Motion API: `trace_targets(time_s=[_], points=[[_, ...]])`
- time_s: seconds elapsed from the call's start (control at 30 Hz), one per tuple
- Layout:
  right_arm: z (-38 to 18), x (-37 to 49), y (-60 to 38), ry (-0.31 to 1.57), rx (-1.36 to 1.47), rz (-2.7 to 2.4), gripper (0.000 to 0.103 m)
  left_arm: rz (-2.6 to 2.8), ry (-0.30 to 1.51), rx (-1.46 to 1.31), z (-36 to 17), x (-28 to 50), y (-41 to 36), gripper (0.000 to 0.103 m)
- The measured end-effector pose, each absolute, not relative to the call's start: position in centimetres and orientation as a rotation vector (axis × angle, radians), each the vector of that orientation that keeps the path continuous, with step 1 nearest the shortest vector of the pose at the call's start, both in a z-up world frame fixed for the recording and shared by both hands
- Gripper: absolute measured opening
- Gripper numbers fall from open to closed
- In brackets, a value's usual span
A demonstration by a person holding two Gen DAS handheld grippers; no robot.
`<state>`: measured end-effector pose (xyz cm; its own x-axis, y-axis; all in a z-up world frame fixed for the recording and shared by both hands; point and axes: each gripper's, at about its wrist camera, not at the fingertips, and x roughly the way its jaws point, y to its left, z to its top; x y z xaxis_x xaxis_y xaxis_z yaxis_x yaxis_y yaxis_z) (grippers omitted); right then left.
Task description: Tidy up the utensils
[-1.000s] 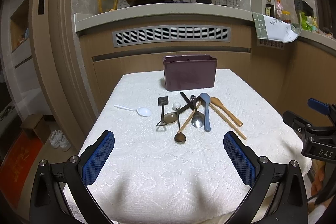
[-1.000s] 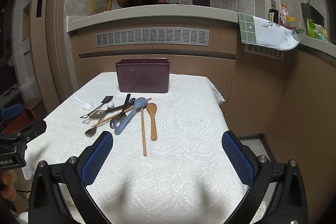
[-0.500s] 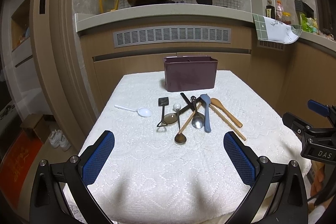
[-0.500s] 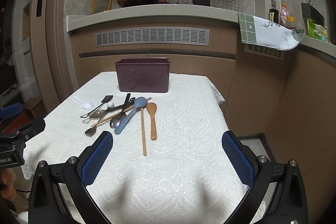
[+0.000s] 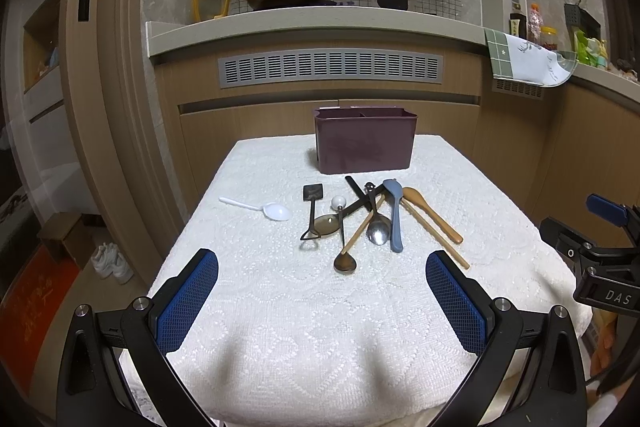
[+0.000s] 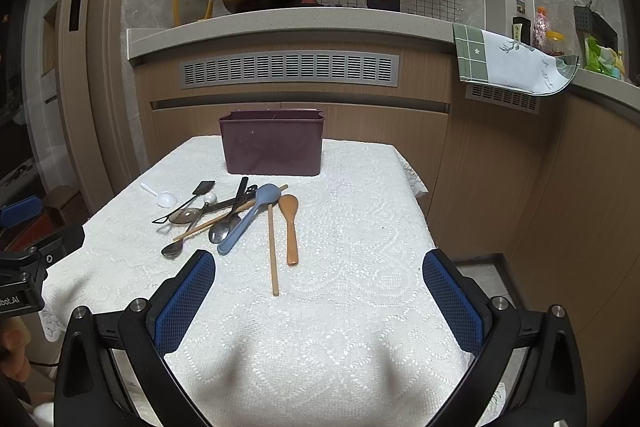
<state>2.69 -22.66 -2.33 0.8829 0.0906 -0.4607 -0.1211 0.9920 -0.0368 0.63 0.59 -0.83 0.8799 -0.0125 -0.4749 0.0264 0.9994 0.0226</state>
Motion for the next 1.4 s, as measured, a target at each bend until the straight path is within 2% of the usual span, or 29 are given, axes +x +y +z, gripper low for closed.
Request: trace_targets(time_s=[1.13, 1.4], points=[[-2.5, 2.8, -22.8, 0.489, -0.068, 0.099, 0.103, -0.013, 0.509, 0.014, -1.2, 0.8, 1.1, 0.103], [-2.8, 6.0, -23.0, 0.565, -0.086, 0.142, 0.103, -0.001, 0.569, 0.019, -2.1, 4.2, 2.3, 0.103]])
